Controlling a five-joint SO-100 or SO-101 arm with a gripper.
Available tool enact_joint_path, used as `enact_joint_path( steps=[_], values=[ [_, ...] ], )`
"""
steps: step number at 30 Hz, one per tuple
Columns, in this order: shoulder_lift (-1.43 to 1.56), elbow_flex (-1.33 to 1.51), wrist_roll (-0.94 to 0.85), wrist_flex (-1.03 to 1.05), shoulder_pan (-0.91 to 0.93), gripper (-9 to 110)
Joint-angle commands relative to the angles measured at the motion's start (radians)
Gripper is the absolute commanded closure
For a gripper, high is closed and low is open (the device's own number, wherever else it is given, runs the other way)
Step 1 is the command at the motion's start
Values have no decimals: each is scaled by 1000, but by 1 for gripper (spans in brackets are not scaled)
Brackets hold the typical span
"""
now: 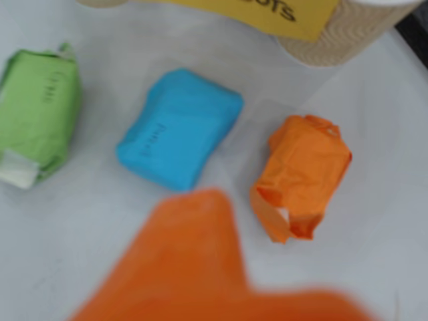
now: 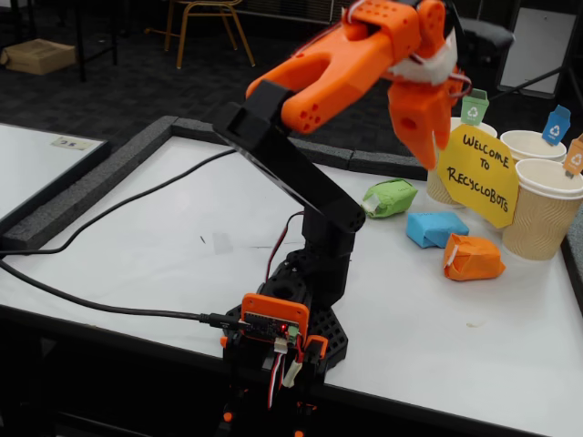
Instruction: Sort rubbish by color.
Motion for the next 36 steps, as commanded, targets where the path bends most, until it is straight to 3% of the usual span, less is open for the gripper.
enact_joint_path(
  steps=[1, 9, 15, 36],
  values=[
    [3, -12, -230, -31, 52, 93],
    [-20, -31, -698, -5, 150, 93],
    [-146, -48, -922, -40, 245, 92],
    [-563, -100, -928, -399, 293, 84]
  ],
)
